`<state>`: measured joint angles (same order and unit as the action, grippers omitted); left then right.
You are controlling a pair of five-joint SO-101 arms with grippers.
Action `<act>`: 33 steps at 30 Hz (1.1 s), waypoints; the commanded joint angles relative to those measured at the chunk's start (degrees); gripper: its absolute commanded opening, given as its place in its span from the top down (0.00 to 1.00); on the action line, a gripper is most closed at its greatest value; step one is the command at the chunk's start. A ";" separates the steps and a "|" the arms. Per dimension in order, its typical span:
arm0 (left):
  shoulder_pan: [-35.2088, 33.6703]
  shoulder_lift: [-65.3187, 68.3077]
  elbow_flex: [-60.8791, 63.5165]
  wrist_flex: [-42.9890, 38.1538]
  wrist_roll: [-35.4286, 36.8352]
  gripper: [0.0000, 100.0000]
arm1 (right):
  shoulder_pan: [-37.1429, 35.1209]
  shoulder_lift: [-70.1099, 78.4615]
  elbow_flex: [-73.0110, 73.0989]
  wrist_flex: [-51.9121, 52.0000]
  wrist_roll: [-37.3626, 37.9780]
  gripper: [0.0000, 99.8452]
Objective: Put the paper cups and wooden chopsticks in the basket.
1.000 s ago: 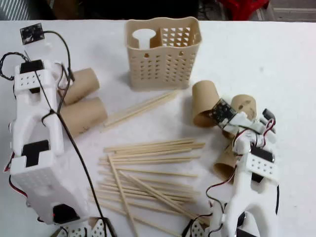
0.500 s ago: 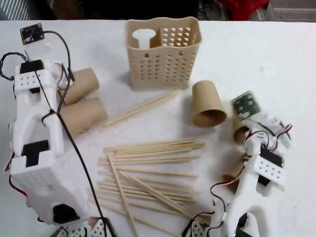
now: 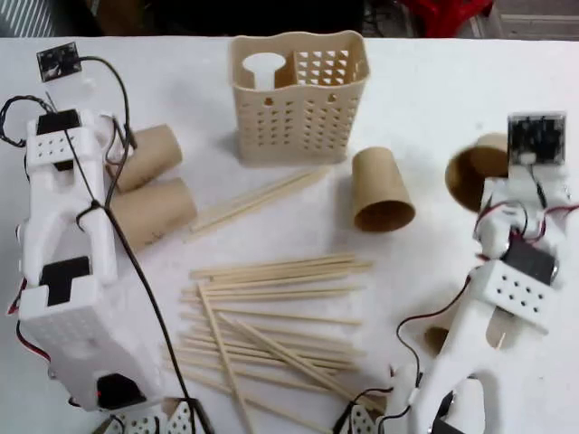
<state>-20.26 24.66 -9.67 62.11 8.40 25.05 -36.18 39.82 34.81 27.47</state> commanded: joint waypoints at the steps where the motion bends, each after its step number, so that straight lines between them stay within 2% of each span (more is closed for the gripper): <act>1: 1.63 0.40 1.76 -0.44 -0.79 0.81 | -5.85 -0.75 -13.63 9.10 -5.27 0.98; 5: 1.63 0.48 1.76 -0.44 -0.79 0.81 | -14.55 -0.66 -26.55 15.43 -12.66 0.98; 8: 1.89 0.48 1.76 -0.44 -0.79 0.81 | -23.08 -0.22 -34.11 17.36 -15.12 0.98; 13: 2.51 0.48 1.76 -0.44 -0.79 0.81 | -32.92 9.54 -46.24 19.21 -19.25 0.98; 22: 2.59 0.48 1.76 -0.44 -0.79 0.81 | -33.10 36.97 -69.27 20.62 -28.92 0.98; 33: 2.68 0.48 1.76 -2.11 -0.79 0.81 | -32.22 54.99 -88.09 34.24 -29.71 0.98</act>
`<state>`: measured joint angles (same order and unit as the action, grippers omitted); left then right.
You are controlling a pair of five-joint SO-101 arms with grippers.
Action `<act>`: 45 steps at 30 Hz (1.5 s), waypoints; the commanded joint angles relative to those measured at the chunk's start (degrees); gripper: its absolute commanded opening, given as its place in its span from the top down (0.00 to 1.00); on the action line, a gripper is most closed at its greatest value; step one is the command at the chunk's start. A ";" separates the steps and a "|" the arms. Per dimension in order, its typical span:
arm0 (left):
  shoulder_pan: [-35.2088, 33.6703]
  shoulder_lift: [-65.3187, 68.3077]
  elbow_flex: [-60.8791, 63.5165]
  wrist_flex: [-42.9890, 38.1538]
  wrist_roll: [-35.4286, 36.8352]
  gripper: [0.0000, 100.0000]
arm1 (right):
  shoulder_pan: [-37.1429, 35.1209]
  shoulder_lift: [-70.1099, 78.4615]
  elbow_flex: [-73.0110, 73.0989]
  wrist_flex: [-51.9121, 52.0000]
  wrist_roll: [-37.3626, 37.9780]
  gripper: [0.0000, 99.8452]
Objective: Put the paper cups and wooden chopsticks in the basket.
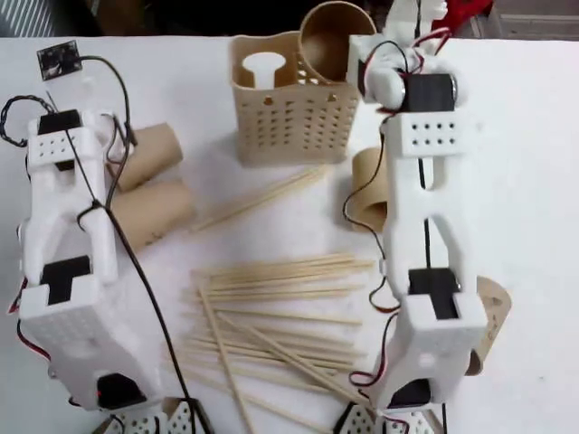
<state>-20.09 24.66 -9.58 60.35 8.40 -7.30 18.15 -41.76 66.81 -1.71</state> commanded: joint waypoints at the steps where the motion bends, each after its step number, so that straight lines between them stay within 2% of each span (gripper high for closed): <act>1: 2.51 0.48 1.67 -0.35 -0.79 0.81 | 0.13 1.45 -7.65 2.86 -0.35 0.98; 3: 2.51 0.48 1.67 -0.26 -0.79 0.81 | -0.04 2.95 -9.58 4.09 -0.09 0.94; 8: 2.51 0.40 3.25 -1.58 -0.79 0.81 | -0.04 4.18 -12.57 5.85 0.00 0.74; 11: 2.51 0.40 4.57 -3.96 -0.88 0.81 | 0.48 2.68 -14.15 6.81 0.09 0.68; 16: 2.51 0.40 4.92 -4.40 -0.88 0.81 | 0.57 -1.63 -18.02 12.09 1.05 0.68; 20: 2.51 0.40 4.92 -4.40 -0.88 0.81 | -1.63 -1.63 -17.05 12.35 9.23 0.68; 26: 2.51 0.40 5.01 -4.04 -0.88 0.81 | -4.35 4.70 -17.05 2.24 13.89 0.68; 32: 2.51 0.40 5.01 -4.04 -0.88 0.81 | -4.44 9.45 -17.41 -7.25 13.80 0.68; 45: 2.51 0.40 5.01 -4.22 -0.88 0.81 | -4.44 8.57 -22.24 -7.78 13.80 0.68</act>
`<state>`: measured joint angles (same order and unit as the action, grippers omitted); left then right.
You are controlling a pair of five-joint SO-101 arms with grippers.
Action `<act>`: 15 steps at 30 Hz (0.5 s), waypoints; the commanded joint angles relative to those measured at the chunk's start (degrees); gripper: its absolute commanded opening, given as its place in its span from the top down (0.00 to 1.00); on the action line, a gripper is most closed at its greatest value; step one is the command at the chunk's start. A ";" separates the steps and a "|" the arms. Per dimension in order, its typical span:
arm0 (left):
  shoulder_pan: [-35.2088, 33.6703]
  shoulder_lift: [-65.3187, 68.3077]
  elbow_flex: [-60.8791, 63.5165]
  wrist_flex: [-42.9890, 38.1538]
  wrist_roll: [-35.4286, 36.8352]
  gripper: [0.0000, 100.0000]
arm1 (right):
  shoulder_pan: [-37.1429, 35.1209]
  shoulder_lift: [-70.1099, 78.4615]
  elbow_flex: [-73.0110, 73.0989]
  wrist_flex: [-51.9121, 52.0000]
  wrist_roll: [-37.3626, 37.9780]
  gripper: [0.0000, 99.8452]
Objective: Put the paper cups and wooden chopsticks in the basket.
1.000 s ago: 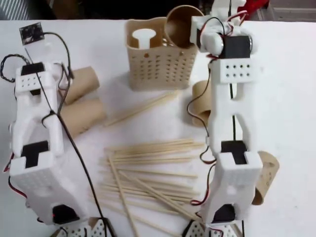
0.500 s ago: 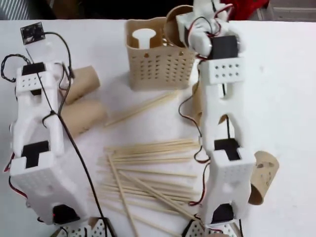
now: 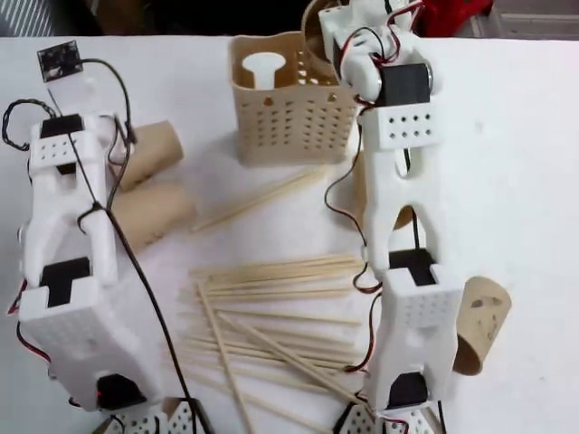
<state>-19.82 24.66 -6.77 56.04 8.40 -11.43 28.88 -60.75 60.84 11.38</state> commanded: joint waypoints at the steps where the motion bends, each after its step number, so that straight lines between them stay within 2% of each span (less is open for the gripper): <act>1: 2.24 0.40 2.20 0.09 -0.88 0.81 | -0.22 -2.15 -4.04 -1.89 0.62 0.68; 11: 2.24 0.40 2.20 0.18 -0.88 0.81 | -0.22 -0.13 -6.24 -2.59 0.97 0.68; 15: 2.24 0.40 2.20 0.18 -0.88 0.81 | -0.04 0.04 -6.24 4.62 1.14 0.68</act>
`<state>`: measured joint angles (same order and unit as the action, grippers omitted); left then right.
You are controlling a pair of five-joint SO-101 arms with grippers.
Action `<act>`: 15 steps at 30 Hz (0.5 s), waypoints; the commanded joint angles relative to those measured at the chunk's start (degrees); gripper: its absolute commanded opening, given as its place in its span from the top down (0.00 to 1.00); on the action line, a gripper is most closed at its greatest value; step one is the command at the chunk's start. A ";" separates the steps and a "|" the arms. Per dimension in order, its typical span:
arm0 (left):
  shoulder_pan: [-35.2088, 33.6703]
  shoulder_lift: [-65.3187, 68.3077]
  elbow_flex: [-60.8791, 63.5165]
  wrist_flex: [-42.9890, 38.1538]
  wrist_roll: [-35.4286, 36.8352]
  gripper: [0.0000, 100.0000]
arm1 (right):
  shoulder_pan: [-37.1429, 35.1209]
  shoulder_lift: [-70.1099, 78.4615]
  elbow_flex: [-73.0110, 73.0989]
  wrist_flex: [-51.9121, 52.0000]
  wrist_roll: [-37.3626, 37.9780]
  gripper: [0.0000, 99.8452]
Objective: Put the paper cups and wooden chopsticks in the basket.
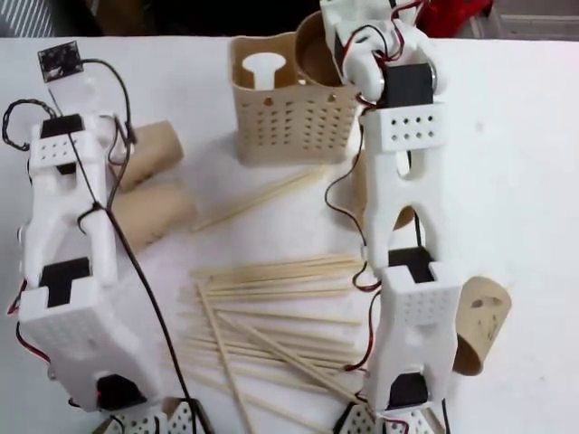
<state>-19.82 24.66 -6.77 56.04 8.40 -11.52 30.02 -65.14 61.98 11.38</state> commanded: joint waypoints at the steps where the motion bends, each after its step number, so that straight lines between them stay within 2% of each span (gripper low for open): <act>1: 2.24 0.40 2.20 0.18 -0.88 0.81 | 0.04 -0.84 -1.67 4.70 1.14 0.68; 4: 2.24 0.40 2.20 0.18 -0.88 0.81 | 0.75 1.89 -1.49 4.62 1.14 0.68; 11: 2.51 0.40 2.20 0.35 -0.88 0.81 | 1.89 6.99 -1.49 -9.27 0.79 0.68; 15: 2.59 0.40 2.20 0.09 -0.88 0.81 | 2.07 7.16 -1.49 -9.45 0.79 0.68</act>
<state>-19.65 24.66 -6.77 56.04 8.40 -10.11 38.37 -65.49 54.33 11.74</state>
